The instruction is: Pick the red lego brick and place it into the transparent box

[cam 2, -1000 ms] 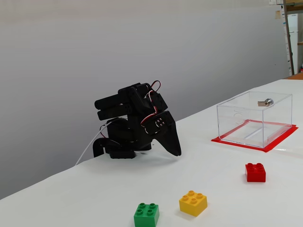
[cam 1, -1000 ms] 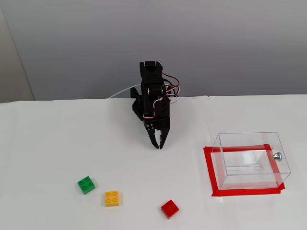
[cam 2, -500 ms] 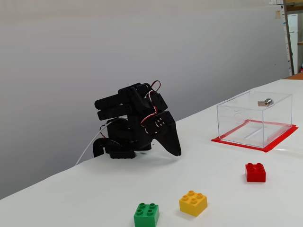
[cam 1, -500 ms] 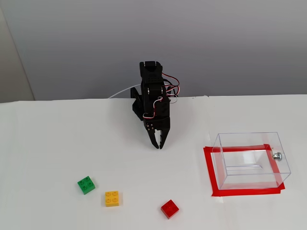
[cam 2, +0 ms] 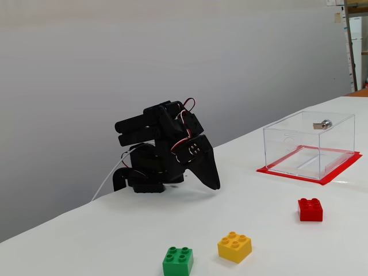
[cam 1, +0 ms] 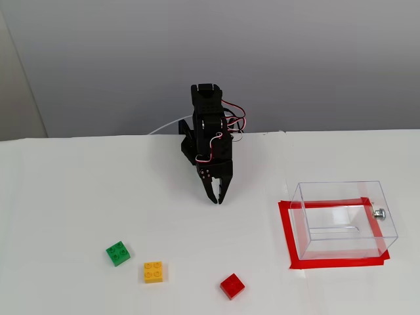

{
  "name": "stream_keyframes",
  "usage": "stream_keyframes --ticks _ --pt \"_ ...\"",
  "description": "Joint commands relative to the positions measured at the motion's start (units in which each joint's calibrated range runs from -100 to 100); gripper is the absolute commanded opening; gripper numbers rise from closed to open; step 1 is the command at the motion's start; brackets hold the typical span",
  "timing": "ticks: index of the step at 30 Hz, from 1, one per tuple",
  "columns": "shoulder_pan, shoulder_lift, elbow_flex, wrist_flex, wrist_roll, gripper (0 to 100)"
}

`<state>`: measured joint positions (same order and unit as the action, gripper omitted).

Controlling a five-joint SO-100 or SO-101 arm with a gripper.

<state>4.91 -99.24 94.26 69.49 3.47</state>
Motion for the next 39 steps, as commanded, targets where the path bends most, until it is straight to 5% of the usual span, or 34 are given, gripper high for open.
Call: stream_keyframes --ticks 1,39 --pt "0.45 -0.51 -0.68 -0.39 0.29 2" --pt "0.59 -0.17 -1.04 -2.31 0.5 2"
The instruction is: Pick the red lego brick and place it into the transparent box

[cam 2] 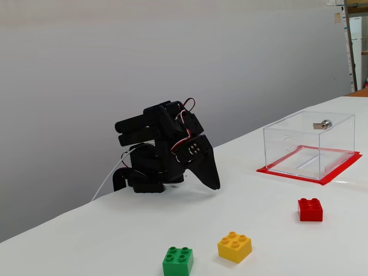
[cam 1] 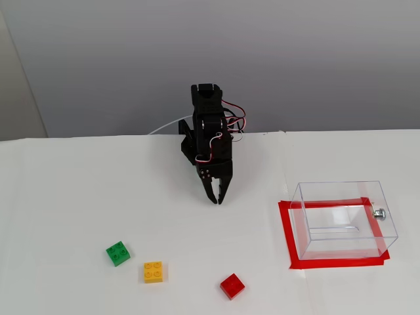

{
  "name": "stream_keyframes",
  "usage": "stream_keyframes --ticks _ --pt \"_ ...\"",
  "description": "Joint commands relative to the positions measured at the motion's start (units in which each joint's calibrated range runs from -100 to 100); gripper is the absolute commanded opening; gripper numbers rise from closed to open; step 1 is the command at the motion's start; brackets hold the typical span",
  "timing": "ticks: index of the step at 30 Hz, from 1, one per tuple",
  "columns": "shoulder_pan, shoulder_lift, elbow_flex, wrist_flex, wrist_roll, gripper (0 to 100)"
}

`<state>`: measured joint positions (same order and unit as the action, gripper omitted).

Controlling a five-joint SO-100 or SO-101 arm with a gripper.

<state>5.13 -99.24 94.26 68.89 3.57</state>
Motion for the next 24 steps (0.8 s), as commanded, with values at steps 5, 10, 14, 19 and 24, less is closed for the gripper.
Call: stream_keyframes --ticks 5,10,14,19,24 --pt "-0.06 0.34 -5.57 -4.58 6.61 2" --pt "0.23 6.45 -10.72 -5.54 7.55 2" --pt "0.31 16.63 -16.6 -9.1 7.6 2" --pt "0.01 32.67 -27.63 -13.11 7.66 2" --pt "-0.14 48.88 -42.36 -13.28 7.66 2"
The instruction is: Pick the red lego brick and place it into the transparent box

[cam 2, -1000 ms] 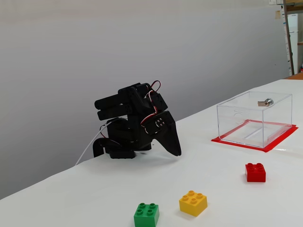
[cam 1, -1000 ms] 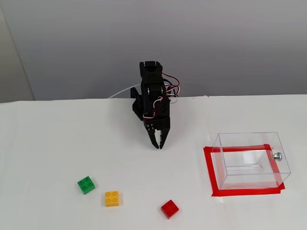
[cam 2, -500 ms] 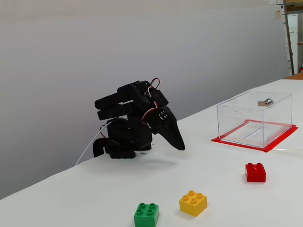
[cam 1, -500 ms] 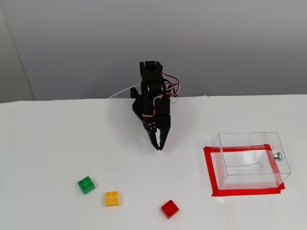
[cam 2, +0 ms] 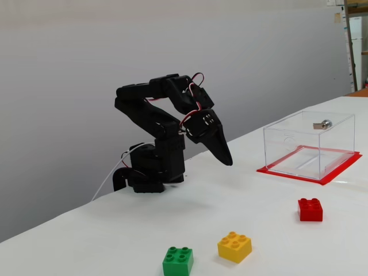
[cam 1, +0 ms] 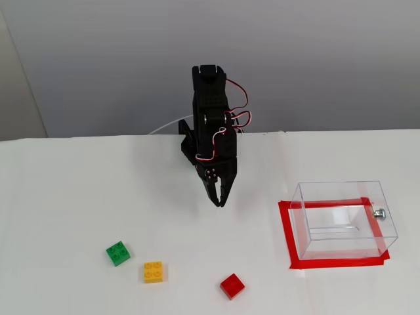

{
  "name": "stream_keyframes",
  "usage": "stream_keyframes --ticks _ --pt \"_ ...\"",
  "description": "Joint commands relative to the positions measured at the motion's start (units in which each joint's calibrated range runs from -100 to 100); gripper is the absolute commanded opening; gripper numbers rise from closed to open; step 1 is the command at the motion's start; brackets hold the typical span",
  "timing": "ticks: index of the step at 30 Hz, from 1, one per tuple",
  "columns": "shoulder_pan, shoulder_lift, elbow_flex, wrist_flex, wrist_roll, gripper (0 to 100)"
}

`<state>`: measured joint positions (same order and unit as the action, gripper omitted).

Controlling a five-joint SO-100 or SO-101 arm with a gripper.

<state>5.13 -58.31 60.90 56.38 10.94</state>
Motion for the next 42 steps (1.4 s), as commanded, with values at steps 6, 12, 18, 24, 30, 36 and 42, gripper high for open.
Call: stream_keyframes --ticks 6,12,18,24,30,36,42 --pt "-0.43 22.88 -22.74 -0.94 0.23 2" --pt "-1.47 33.23 -29.07 -3.99 1.22 3" --pt "-1.99 40.28 -32.06 -9.73 1.74 5" --pt "-2.06 46.73 -35.86 -11.3 3.15 16" --pt "-1.99 51.39 -40.74 -11.3 3.41 16" --pt "-2.58 56.23 -46.43 -11.3 3.46 27" --pt "-4.43 60.3 -50.14 -11.74 4.82 30"
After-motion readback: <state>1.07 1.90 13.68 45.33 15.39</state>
